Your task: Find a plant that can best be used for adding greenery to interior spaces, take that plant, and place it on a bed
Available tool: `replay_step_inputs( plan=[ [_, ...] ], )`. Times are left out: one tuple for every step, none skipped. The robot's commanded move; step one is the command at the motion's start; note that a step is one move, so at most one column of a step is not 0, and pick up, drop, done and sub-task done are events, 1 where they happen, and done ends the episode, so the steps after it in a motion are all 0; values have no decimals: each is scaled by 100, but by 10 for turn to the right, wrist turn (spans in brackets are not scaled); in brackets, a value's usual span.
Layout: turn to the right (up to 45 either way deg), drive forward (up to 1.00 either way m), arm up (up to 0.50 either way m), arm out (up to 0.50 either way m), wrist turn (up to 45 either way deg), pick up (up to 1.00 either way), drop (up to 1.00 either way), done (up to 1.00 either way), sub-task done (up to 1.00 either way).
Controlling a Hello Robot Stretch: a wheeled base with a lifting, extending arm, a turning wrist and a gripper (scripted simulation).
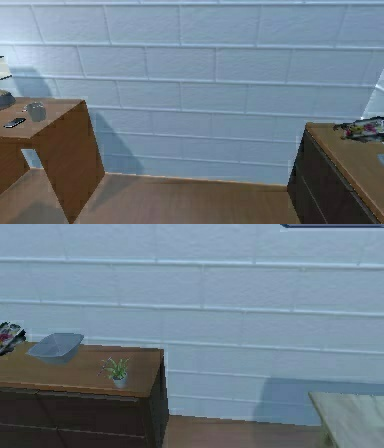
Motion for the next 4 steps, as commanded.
replay_step_inputs(
  plan=[
    [-180,0,0,0,0,0,0,0,0],
    [0,0,50,0,0,0,0,0,0],
    [0,0,28,0,0,0,0,0,0],
    [0,0,0,48,0,0,0,0,0]
  ],
)
